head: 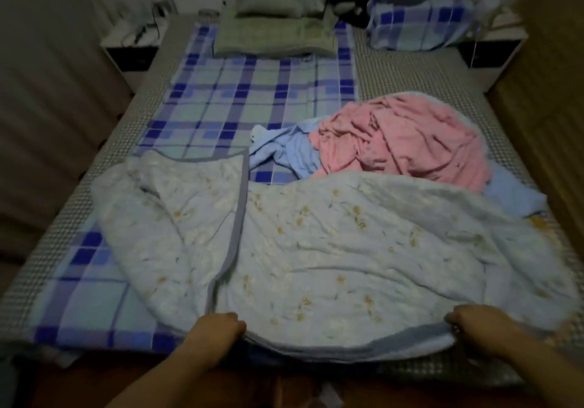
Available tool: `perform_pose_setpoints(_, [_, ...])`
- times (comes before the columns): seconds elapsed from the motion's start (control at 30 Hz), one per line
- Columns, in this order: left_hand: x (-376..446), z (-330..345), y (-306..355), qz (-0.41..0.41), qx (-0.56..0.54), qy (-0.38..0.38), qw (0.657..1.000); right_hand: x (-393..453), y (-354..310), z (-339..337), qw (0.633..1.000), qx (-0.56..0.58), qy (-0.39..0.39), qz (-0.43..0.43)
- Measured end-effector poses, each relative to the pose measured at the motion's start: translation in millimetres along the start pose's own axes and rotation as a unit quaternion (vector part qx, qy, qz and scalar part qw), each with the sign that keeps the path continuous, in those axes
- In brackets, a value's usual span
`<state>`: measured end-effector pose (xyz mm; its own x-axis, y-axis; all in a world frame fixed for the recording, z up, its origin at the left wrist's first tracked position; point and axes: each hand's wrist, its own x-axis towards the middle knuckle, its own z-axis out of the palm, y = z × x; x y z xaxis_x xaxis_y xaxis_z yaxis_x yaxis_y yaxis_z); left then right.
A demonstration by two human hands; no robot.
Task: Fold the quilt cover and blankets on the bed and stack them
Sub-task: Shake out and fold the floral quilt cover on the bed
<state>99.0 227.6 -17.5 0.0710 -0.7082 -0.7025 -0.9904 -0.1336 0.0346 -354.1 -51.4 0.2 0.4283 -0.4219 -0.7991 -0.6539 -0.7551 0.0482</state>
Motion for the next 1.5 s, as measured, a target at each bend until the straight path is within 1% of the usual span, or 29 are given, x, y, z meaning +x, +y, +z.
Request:
perform_pose_setpoints(0.07, [-2.6, 8.2, 5.5, 0.001, -0.008, 0.026, 1.000, 8.2, -10.5, -6.9, 0.995, -0.042, -0.087, -0.008])
perform_pose_setpoints(0.13, [-7.3, 9.6, 9.0, 0.002, -0.006, 0.033, 0.999, 10.0, -13.2, -24.7, 0.994, -0.022, -0.101, 0.016])
perform_pose_setpoints(0.17, [-9.2, 8.5, 9.1, 0.010, 0.003, 0.033, 0.999, 7.9, -14.7, -39.2, 0.998, 0.013, -0.048, 0.050])
perform_pose_setpoints(0.2, [-12.4, 6.3, 9.5, 0.020, 0.008, 0.034, 0.999, 7.8, -14.2, -55.7, 0.991, 0.067, 0.045, 0.103])
perform_pose_setpoints(0.23, [-15.5, 3.0, 9.5, 0.039, 0.010, 0.044, 0.998, 6.5, -16.7, -75.3, 0.963, 0.119, 0.184, 0.158])
perform_pose_setpoints(0.27, [-17.7, 0.7, 8.1, 0.049, 0.016, 0.043, 0.998, 3.8, -24.1, -94.2, 0.915, 0.154, 0.327, 0.181])
perform_pose_setpoints(0.3, [-17.4, 1.3, 4.5, 0.053, 0.017, 0.045, 0.997, 1.7, -41.0, -111.9, 0.868, 0.197, 0.427, 0.162])
perform_pose_setpoints(0.33, [-15.8, 2.9, -0.6, 0.059, 0.013, 0.066, 0.996, -2.5, -70.5, -131.6, 0.850, 0.236, 0.457, 0.110])
perform_pose_setpoints(0.37, [-14.7, 3.0, -5.6, 0.077, 0.004, 0.106, 0.991, -3.6, -108.3, -143.3, 0.861, 0.251, 0.441, 0.025])
perform_pose_setpoints(0.43, [-12.7, -4.3, -12.5, 0.117, -0.062, 0.188, 0.973, 0.7, -203.1, -153.1, 0.899, 0.246, 0.338, -0.132])
perform_pose_setpoints(0.47, [-14.3, -12.8, -14.6, 0.126, -0.113, 0.220, 0.961, 6.4, -252.6, -150.8, 0.914, 0.243, 0.274, -0.175])
perform_pose_setpoints(0.53, [-17.8, -27.9, -21.7, 0.122, -0.228, 0.263, 0.930, 22.8, -331.3, -137.2, 0.917, 0.280, 0.199, -0.202])
perform_pose_setpoints(0.6, [-19.3, -33.2, -33.9, 0.131, -0.299, 0.293, 0.899, 36.1, -375.4, -132.0, 0.892, 0.339, 0.244, -0.171])
perform_pose_setpoints(0.67, [-20.0, -27.3, -50.2, 0.154, -0.302, 0.331, 0.881, 46.2, -392.7, -135.9, 0.861, 0.383, 0.311, -0.128])
perform_pose_setpoints(0.73, [-19.7, -21.4, -67.1, 0.172, -0.275, 0.348, 0.879, 50.5, -395.5, -147.1, 0.866, 0.376, 0.309, -0.118])
perform_pose_setpoints(0.83, [-17.9, -26.0, -97.2, 0.147, -0.270, 0.326, 0.894, 43.7, -383.4, -163.8, 0.886, 0.335, 0.306, -0.096])
perform_pose_setpoints(0.93, [-11.9, -41.8, -132.4, 0.215, -0.197, 0.352, 0.889, 25.5, -361.3, -182.1, 0.886, 0.340, 0.312, -0.053])
perform_pose_setpoints(1.0, [-7.4, -58.7, -165.2, 0.258, -0.121, 0.330, 0.900, 17.5, -349.7, -189.4, 0.874, 0.345, 0.340, -0.043])
perform_pose_setpoints(1.07, [5.1, -80.0, -214.0, 0.266, 0.006, 0.335, 0.904, 17.2, -341.8, -195.0, 0.848, 0.349, 0.399, 0.016])
perform_pose_setpoints(1.1, [10.6, -93.8, -242.0, 0.263, 0.073, 0.330, 0.904, 18.2, -337.6, -198.8, 0.823, 0.359, 0.434, 0.071])
perform_pose_setpoints(1.13, [12.7, -109.3, -272.0, 0.247, 0.124, 0.305, 0.911, 17.7, -331.5, -204.2, 0.791, 0.372, 0.467, 0.134])
perform_pose_setpoints(1.2, [1.0, -142.9, -330.1, 0.152, 0.173, 0.202, 0.952, 18.1, -314.4, -214.2, 0.733, 0.398, 0.500, 0.232])
perform_pose_setpoints(1.27, [-25.2, -180.0, -378.9, 0.035, 0.178, 0.194, 0.964, 19.3, -301.5, -226.4, 0.720, 0.390, 0.517, 0.246])
perform_pose_setpoints(1.3, [-40.7, -198.3, -396.3, -0.008, 0.148, 0.239, 0.960, 20.9, -300.6, -234.7, 0.725, 0.383, 0.521, 0.237])
perform_pose_setpoints(1.33, [-59.8, -213.4, -407.0, -0.041, 0.098, 0.319, 0.942, 24.4, -302.8, -243.3, 0.728, 0.383, 0.521, 0.228])
perform_pose_setpoints(1.4, [-89.5, -214.9, -407.3, -0.071, -0.041, 0.502, 0.861, 35.8, -309.9, -257.3, 0.723, 0.403, 0.521, 0.209])
perform_pose_setpoints(1.43, [-101.2, -198.6, -398.6, -0.068, -0.073, 0.567, 0.818, 42.3, -312.4, -261.8, 0.716, 0.415, 0.521, 0.207])
perform_pose_setpoints(1.47, [-108.7, -169.3, -383.5, -0.079, -0.069, 0.599, 0.794, 49.2, -312.3, -264.3, 0.707, 0.433, 0.520, 0.207])
perform_pose_setpoints(1.5, [-111.2, -128.3, -365.1, -0.103, -0.051, 0.595, 0.796, 53.3, -310.6, -265.2, 0.698, 0.452, 0.515, 0.209])
